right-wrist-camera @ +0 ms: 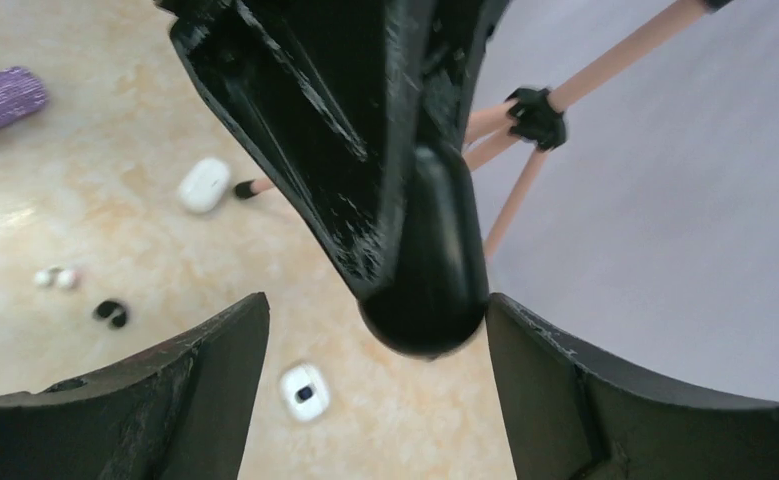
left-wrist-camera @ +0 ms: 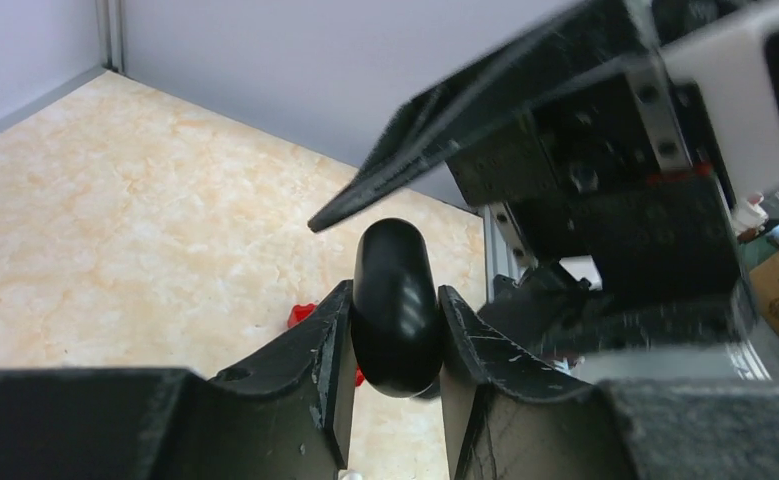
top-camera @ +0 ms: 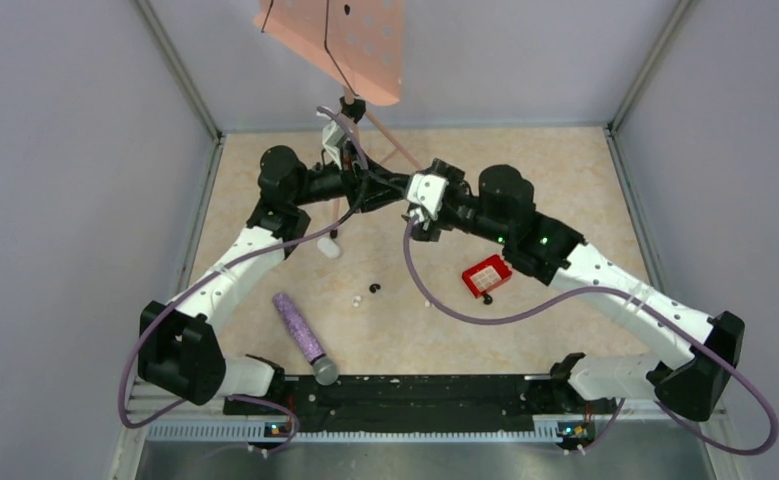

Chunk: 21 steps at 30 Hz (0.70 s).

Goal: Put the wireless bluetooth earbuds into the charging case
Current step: Pick up the charging case at the center of the board, then open the charging case.

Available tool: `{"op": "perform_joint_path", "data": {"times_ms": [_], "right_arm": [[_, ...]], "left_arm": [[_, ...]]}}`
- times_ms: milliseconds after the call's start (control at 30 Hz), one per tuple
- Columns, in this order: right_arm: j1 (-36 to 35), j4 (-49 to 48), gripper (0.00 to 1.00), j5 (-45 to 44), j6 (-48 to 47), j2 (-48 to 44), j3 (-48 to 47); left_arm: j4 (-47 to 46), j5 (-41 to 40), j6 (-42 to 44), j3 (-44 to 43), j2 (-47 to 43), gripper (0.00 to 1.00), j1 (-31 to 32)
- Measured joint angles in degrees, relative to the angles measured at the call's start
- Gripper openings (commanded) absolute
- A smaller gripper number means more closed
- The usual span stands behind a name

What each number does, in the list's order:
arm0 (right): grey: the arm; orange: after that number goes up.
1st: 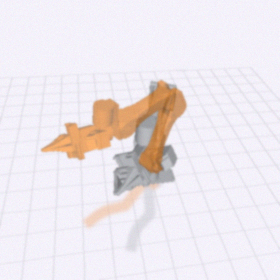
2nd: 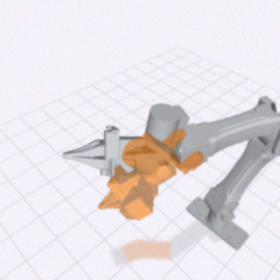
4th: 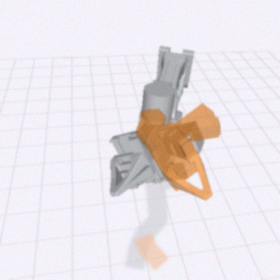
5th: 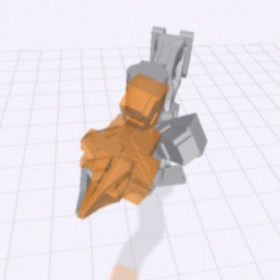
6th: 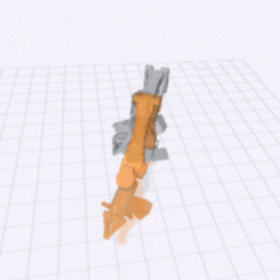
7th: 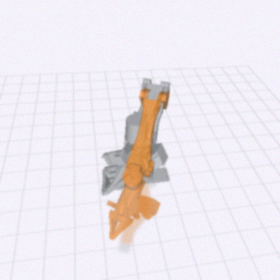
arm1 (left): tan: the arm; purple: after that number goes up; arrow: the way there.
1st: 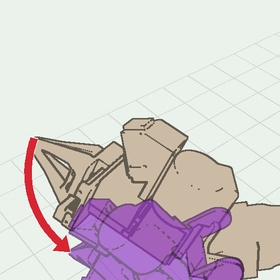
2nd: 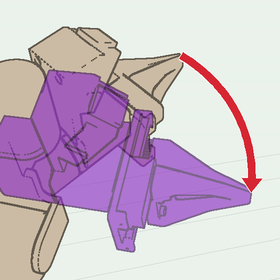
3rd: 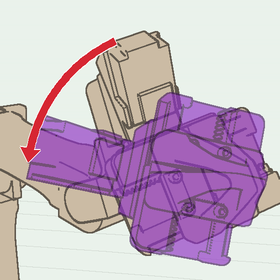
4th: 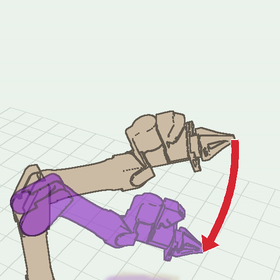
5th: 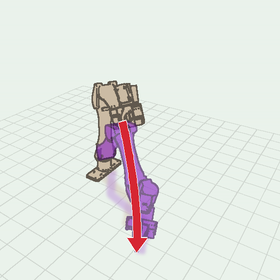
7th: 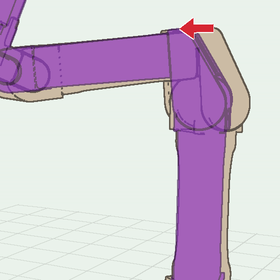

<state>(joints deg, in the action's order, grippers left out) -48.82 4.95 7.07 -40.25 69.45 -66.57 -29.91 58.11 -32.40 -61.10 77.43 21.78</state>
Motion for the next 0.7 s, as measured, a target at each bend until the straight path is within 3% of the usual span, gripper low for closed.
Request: {"op": "perform_joint_path", "data": {"times_ms": [200, 300, 467, 700], "right_arm": [[11.1, 20.1, 0.65, 15.5, 9.8, 3.0, -14.8], [13.2, 25.8, 0.61, 23.0, 13.6, 5.1, -20.7], [13.0, 29.8, 0.54, 31.9, 18.1, 7.8, -21.3], [13.0, 30.4, 0.46, 35.4, 22.4, 11.0, -21.1]], "left_arm": [[-0.1, 4.6, 5.3, 0.5, 0.0, 0.0, -0.1], [0.0, 7.6, 9.5, 1.2, 0.0, 0.0, -0.1], [0.4, 10.3, 13.8, 2.0, -0.1, 0.0, -0.1], [0.5, 11.4, 15.7, 2.0, -0.9, 0.0, 0.1]]}}
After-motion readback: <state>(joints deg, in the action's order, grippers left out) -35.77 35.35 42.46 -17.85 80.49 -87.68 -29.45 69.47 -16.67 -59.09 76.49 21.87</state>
